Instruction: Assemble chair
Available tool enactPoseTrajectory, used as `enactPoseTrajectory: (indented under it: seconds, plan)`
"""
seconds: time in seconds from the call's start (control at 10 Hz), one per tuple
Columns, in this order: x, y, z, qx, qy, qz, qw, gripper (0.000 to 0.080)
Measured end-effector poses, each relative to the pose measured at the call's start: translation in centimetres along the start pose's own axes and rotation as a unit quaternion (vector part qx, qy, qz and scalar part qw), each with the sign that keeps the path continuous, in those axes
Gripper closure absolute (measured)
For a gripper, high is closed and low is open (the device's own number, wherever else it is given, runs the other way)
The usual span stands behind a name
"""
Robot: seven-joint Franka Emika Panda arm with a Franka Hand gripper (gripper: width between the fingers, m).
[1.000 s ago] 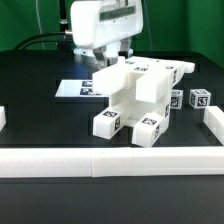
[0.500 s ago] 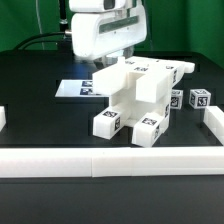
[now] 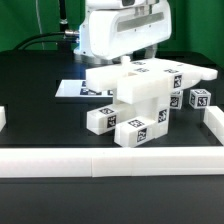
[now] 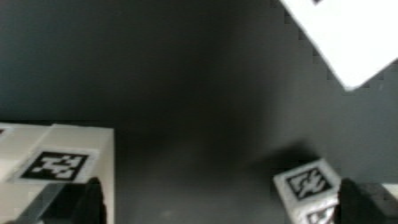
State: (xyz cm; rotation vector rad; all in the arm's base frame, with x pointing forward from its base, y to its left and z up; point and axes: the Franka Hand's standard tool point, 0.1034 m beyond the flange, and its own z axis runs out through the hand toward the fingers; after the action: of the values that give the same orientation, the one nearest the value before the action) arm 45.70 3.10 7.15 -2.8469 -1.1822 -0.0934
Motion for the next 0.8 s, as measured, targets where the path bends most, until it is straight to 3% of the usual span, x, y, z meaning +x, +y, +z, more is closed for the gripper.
enactPoseTrajectory:
  seconds: [0.5, 0.6, 0.8]
  plan:
    - [3.0, 2.3, -0.2, -0.014, 0.013, 0.04, 0.999, 0.0151]
    - [3.0, 2.0, -0.4, -0.013, 0.009, 0.039, 0.999, 0.0151]
    - [0.9, 1.4, -2.0, -0.005, 0.001, 0.044, 0.999, 0.0151]
